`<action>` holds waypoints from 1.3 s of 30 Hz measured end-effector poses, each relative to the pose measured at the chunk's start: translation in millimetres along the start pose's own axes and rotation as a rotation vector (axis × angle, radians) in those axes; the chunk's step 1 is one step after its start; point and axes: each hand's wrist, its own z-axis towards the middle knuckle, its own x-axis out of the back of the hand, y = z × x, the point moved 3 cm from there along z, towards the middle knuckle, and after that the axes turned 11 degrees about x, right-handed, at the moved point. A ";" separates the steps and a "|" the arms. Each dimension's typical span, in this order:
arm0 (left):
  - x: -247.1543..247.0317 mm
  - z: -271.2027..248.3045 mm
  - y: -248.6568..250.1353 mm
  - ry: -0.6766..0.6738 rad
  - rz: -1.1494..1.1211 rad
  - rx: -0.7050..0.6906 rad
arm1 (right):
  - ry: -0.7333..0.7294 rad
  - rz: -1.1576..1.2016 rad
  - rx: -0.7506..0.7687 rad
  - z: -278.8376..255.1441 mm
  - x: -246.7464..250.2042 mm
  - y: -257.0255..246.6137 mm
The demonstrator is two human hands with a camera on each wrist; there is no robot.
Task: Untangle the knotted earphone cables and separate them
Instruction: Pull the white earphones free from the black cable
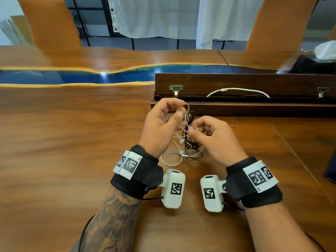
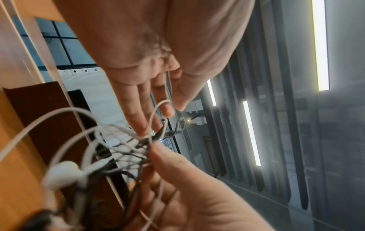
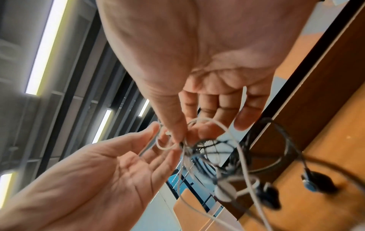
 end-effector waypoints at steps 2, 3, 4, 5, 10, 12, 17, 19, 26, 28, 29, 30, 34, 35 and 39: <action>0.6 2.0 -4.4 0.028 0.015 0.010 | 0.082 0.021 -0.020 1.8 4.4 4.2; 1.5 3.3 -6.8 0.054 0.065 0.003 | 0.119 0.041 -0.031 2.7 5.7 5.3; 2.2 4.2 -9.1 0.076 0.129 0.005 | 0.149 0.080 -0.042 3.4 6.1 5.6; 2.2 4.5 -10.8 0.079 0.186 0.021 | 0.171 0.138 -0.055 4.2 5.5 5.5; -8.3 -0.9 -11.9 -0.064 0.270 0.089 | 0.204 0.232 -0.047 0.7 3.5 -0.3; -9.5 -1.7 -10.5 -0.049 0.221 0.098 | 0.201 0.228 -0.059 -0.4 5.0 -0.7; 0.9 3.0 -10.5 0.073 0.278 0.039 | 0.171 0.233 -0.065 1.0 6.6 -4.5; 8.8 5.5 -10.3 0.105 0.365 0.032 | 0.257 0.277 -0.104 2.4 12.6 -3.3; 14.0 4.7 -6.6 0.126 0.428 0.073 | 0.365 0.736 -0.224 3.6 13.7 -2.3; 15.6 5.0 -1.3 0.114 0.105 0.153 | 0.363 0.774 -0.233 3.8 12.4 -1.2; 15.3 4.9 1.3 0.093 -0.067 0.187 | 0.359 0.732 -0.239 3.6 11.7 0.7; 15.1 4.6 3.3 0.081 -0.210 0.205 | 0.346 0.625 -0.238 3.1 11.1 2.6; 17.4 7.7 -1.1 0.078 -0.402 0.253 | 0.327 0.399 -0.207 3.5 8.1 6.0; 17.1 8.9 -3.8 0.071 -0.387 0.265 | 0.340 0.509 -0.225 4.1 7.3 5.6; 17.0 11.2 -11.4 0.103 0.025 0.242 | 0.427 0.889 -0.255 6.1 9.1 1.3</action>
